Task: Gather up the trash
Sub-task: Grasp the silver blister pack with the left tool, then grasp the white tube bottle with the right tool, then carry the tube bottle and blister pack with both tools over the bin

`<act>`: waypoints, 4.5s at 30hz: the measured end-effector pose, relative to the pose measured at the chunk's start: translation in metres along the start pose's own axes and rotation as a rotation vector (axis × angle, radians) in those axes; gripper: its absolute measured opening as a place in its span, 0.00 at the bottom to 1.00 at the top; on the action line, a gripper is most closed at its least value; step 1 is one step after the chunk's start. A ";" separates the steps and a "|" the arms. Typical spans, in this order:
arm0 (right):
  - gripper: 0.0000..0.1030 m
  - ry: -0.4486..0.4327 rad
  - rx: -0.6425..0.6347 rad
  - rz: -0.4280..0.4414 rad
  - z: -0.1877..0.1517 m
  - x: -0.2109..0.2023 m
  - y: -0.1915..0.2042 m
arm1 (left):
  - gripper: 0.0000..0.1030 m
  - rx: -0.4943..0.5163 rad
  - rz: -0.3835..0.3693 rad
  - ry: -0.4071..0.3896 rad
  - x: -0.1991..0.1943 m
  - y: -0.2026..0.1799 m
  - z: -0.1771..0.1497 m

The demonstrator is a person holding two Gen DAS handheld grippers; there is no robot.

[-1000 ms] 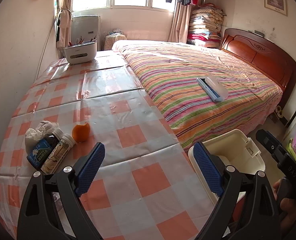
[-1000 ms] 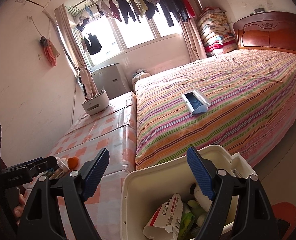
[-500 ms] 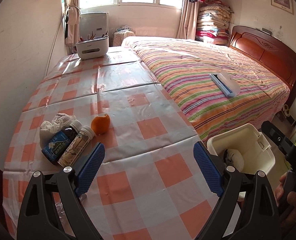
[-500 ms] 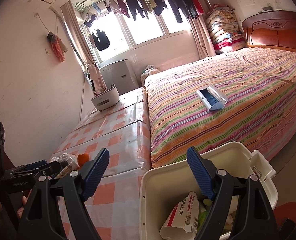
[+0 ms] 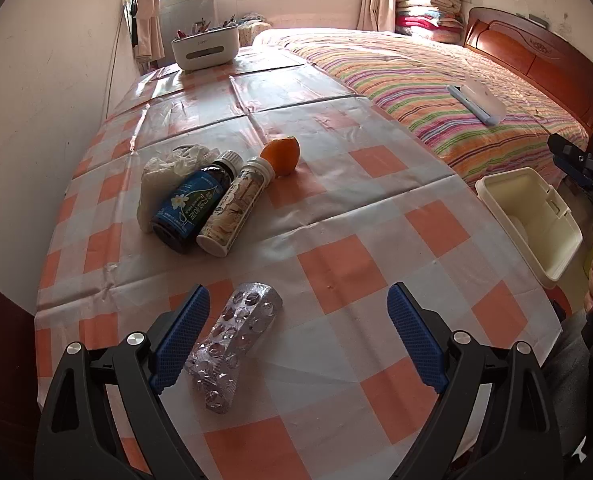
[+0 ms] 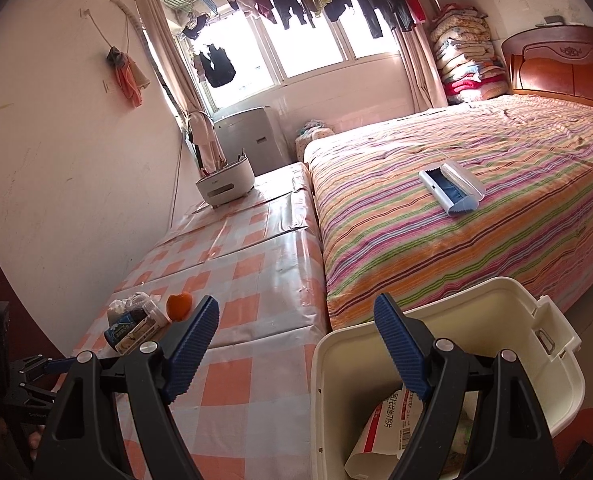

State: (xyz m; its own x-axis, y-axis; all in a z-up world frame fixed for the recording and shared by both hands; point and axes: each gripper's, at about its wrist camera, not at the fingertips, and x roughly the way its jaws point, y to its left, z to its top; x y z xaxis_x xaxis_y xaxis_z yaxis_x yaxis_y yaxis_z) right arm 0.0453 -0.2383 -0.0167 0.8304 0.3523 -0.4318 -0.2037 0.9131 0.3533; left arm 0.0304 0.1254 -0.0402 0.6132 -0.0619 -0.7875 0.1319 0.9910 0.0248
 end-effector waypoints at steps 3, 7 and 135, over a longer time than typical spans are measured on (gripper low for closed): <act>0.75 0.006 -0.010 0.013 -0.001 0.004 0.008 | 0.83 -0.020 0.017 0.043 0.007 0.019 -0.005; 0.75 0.014 -0.024 0.030 -0.003 0.008 0.017 | 0.55 -0.013 0.014 0.112 0.020 0.028 -0.014; 0.28 0.337 -0.217 0.091 -0.010 0.084 0.070 | 0.30 -0.054 -0.121 -0.027 0.020 -0.042 0.021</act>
State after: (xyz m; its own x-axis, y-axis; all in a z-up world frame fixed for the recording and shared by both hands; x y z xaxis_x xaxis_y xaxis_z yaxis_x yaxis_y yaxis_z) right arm 0.0957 -0.1430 -0.0364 0.5948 0.4482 -0.6673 -0.4033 0.8845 0.2346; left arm 0.0533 0.0797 -0.0443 0.6164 -0.1838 -0.7656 0.1641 0.9810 -0.1034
